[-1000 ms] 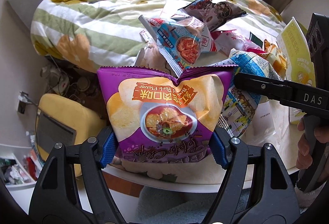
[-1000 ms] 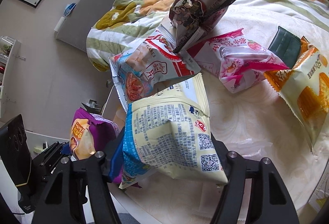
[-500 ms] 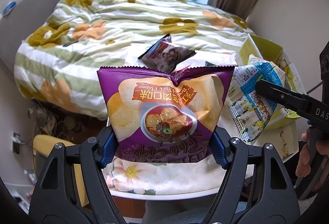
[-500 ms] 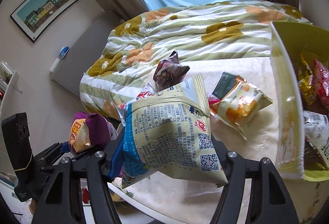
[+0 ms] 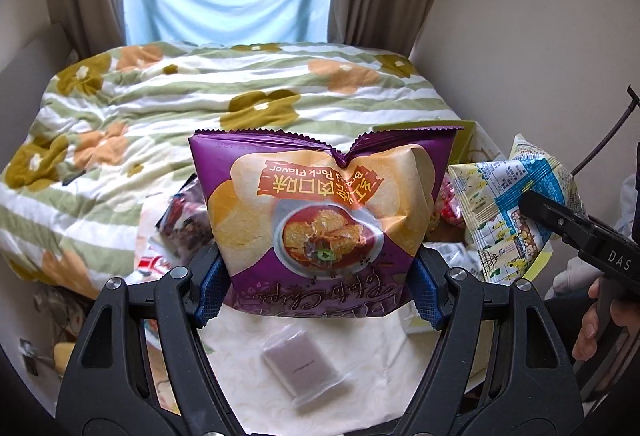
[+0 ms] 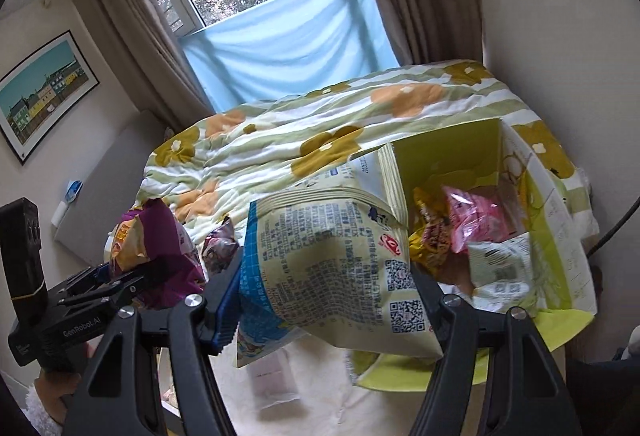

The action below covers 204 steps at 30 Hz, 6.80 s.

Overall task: Organize snacks
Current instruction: 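Lift both held bags and carry them over the yellow box, then drop the purple bag into the box with left tool while right drops blue-white bag, then move both tools back over the remaining snacks on the table, then grasp the shrimp flakes bag with left tool while right grasps white square packet, then carry both held snacks over the yellow box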

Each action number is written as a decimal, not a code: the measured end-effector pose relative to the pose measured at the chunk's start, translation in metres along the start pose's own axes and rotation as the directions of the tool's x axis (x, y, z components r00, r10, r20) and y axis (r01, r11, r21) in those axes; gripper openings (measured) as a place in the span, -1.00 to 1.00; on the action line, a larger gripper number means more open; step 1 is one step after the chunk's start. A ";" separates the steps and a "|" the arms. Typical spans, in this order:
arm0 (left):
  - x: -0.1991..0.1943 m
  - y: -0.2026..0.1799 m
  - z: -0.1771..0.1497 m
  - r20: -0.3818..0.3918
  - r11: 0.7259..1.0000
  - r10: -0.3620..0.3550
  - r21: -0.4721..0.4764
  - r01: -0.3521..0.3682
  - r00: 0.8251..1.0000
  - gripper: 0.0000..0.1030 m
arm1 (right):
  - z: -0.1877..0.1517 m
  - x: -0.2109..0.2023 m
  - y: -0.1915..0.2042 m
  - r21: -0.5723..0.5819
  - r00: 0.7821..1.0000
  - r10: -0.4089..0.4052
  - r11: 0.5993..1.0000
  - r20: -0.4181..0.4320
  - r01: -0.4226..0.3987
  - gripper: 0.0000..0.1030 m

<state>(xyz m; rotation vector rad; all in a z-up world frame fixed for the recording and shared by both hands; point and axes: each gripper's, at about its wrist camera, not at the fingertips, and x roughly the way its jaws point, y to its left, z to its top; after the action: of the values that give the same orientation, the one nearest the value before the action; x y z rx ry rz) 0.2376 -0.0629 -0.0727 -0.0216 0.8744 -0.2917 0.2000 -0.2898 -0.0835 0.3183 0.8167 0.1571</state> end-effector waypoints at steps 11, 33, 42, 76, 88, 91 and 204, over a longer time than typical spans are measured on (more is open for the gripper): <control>0.108 -0.118 0.054 -0.081 1.000 -0.028 0.012 0.029 0.996 0.41 | 0.063 -0.007 -0.123 0.023 0.999 -0.030 0.999 0.017 0.030 0.24; 0.163 -0.144 0.043 -0.178 0.996 0.078 0.052 -0.070 0.981 0.86 | 0.093 0.035 -0.175 0.027 0.997 -0.018 0.999 -0.071 0.020 0.24; 0.149 -0.137 0.036 -0.160 0.988 0.144 0.082 -0.132 0.977 0.86 | 0.104 0.068 -0.168 -0.006 0.995 -0.025 1.000 -0.094 0.025 0.27; 0.062 -0.096 0.017 -0.074 0.981 0.185 -0.043 -0.188 0.980 0.86 | 0.097 0.036 -0.138 -0.130 0.998 -0.030 0.991 -0.063 0.022 0.88; -0.020 0.001 -0.047 -0.036 0.964 0.224 -0.138 -0.227 0.974 0.86 | 0.047 -0.005 -0.046 -0.213 1.000 0.017 0.977 -0.005 -0.017 0.88; -0.039 0.027 -0.066 -0.030 0.962 0.241 -0.128 -0.243 0.970 0.86 | 0.029 -0.009 -0.017 -0.216 1.000 0.028 0.976 0.000 -0.028 0.88; 0.056 -0.093 -0.015 -0.123 0.973 -0.092 0.198 0.116 0.988 0.08 | -0.041 -0.019 -0.028 -0.129 0.991 -0.132 0.983 -0.013 0.129 0.12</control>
<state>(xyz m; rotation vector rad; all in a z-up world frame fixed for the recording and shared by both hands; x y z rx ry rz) 0.2371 -0.1647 -0.1118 0.1418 0.9538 -0.4841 0.1577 -0.3125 -0.1064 0.1420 0.8423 0.0900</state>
